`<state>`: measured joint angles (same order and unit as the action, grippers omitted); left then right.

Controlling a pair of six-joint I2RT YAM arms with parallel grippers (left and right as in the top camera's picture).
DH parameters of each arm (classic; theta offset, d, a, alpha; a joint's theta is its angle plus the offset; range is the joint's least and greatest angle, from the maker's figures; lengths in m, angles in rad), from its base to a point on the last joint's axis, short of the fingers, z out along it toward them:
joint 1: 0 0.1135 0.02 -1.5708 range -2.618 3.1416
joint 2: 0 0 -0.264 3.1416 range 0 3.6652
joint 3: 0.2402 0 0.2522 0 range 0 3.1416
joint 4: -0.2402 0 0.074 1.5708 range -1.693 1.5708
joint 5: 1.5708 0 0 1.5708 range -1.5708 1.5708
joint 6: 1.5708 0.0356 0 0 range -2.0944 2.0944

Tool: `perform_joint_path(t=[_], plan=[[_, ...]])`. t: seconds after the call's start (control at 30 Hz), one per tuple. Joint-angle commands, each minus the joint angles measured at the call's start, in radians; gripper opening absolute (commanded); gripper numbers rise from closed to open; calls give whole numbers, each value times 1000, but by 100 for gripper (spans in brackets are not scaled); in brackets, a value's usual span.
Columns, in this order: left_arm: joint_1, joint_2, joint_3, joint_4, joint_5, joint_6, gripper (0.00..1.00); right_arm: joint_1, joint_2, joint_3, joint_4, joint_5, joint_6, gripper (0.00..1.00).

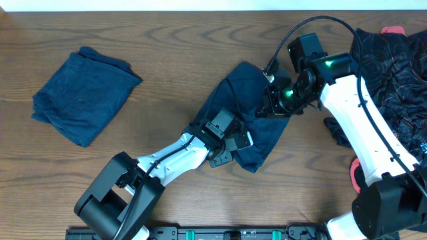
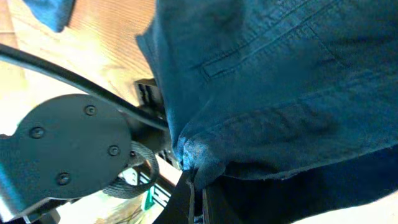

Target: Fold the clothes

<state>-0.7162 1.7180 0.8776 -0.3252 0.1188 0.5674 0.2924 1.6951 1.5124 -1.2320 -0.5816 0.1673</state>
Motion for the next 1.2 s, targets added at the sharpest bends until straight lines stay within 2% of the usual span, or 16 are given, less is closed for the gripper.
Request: perform_joint_path(t=[0.0,0.17,0.27,0.4,0.53,0.6,0.63,0.8,1.0,1.17], plan=[[10,-77,13,-19,-34,-99,25,29,-4,16,-10,-2,-3,1],[10,-265,13,-116,-34,-199,30,77,-4,16,1,-3,-3,1],[10,-362,13,-193,-34,-246,41,97,-4,16,21,-2,5,1],[10,-423,13,-275,-34,-278,48,108,-4,16,43,-2,19,1],[10,-417,12,-343,-34,-279,50,108,-4,16,43,-2,19,1],[11,-417,12,-367,-35,-282,45,109,-4,16,41,-2,19,1],[12,-421,12,-371,-37,-287,41,110,-4,16,39,-3,19,1],[36,-480,13,-339,-145,-406,41,139,-4,16,36,-19,18,1],[137,-583,13,-280,-195,-550,48,191,-4,16,32,-21,18,1],[228,-584,12,-252,-194,-635,52,262,-4,8,10,-21,18,1]])
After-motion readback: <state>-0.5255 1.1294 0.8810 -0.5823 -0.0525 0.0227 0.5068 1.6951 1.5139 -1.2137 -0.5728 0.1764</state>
